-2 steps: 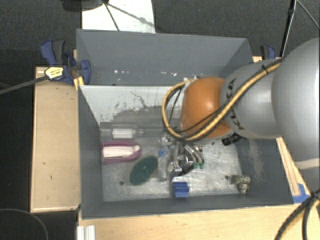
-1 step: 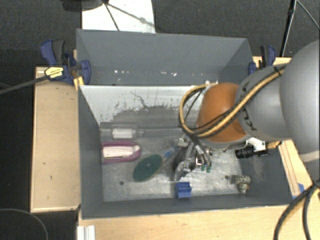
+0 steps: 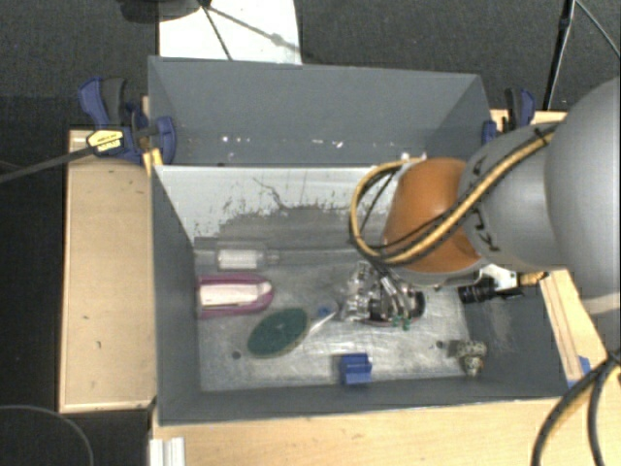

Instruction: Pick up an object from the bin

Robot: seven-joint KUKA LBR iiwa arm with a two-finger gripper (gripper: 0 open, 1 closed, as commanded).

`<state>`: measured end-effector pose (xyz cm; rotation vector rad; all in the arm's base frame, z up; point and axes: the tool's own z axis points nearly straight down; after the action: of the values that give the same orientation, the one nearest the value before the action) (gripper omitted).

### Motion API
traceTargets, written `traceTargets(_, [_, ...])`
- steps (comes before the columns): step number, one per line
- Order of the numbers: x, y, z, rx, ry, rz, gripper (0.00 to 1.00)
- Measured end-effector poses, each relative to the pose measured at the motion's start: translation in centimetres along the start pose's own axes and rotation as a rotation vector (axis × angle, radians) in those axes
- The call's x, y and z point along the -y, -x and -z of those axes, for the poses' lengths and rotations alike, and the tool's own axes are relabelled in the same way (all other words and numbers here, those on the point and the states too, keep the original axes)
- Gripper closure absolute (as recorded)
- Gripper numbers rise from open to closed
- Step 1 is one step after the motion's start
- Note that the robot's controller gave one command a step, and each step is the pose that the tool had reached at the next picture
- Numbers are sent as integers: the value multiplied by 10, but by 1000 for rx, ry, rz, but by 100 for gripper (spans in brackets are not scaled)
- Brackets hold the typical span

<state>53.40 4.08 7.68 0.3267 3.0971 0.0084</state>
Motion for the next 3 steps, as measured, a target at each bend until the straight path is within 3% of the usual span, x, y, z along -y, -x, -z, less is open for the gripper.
traceTargets(1, [1,-6,-4,-21,-5,1,0])
traceTargets(2, [35,52,7,-19,-11,-297,0])
traceTargets(3, [33,50,7,-23,-12,-291,100])
